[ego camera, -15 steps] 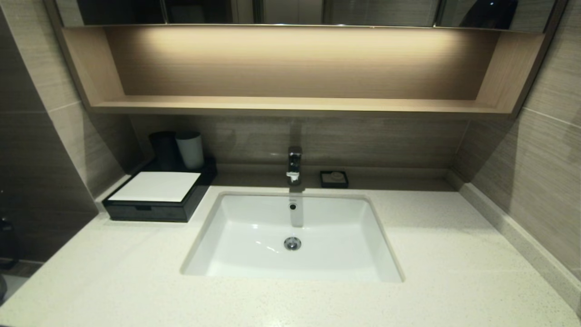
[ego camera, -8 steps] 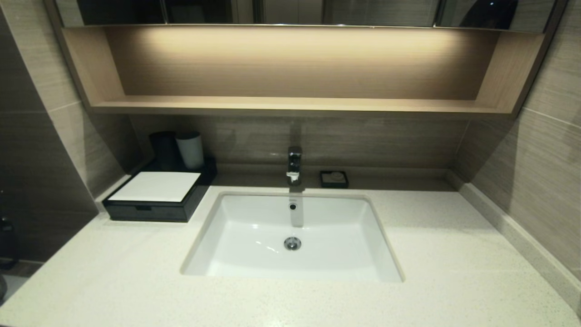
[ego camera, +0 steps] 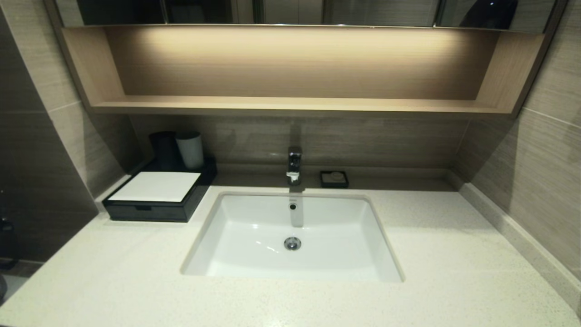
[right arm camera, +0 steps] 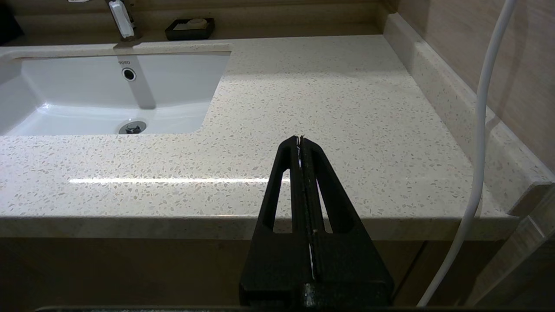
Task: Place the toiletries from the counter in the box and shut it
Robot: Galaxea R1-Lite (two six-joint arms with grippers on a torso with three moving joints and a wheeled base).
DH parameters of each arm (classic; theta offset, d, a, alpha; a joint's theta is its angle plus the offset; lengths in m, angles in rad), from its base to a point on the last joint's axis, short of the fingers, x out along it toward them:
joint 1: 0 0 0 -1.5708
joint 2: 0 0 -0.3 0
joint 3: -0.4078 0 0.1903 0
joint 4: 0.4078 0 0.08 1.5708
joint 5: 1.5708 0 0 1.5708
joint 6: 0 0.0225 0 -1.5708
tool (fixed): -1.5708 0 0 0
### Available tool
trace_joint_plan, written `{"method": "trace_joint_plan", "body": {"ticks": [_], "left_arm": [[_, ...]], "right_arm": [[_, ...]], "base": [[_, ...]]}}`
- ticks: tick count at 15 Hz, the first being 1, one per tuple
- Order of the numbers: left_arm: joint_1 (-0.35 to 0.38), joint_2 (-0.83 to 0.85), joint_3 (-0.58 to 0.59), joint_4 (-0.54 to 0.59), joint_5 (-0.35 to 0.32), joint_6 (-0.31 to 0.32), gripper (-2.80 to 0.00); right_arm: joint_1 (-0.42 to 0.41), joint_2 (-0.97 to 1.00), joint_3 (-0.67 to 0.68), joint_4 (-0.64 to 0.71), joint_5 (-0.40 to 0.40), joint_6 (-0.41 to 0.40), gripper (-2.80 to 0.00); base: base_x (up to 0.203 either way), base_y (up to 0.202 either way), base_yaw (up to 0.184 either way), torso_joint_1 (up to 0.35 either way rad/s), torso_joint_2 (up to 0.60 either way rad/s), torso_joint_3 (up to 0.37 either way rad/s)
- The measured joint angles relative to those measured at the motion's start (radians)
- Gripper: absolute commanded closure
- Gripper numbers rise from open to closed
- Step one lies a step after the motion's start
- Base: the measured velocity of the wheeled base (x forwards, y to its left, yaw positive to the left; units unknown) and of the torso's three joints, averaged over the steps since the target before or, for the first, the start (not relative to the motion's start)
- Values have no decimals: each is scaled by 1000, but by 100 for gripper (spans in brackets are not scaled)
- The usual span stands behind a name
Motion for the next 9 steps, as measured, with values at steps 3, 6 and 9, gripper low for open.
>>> {"method": "trace_joint_plan", "body": {"ticks": [3,6,9], "left_arm": [[-1,0,0,0,0,0,0],[-1,0,0,0,0,0,0],[-1,0,0,0,0,0,0]], "right_arm": [[0,0,0,1,-1,5,0],[0,0,0,1,-1,5,0],[0,0,0,1,-1,7,0]], "base": [[0,0,0,0,0,0],[0,0,0,0,0,0],[0,0,0,0,0,0]]}}
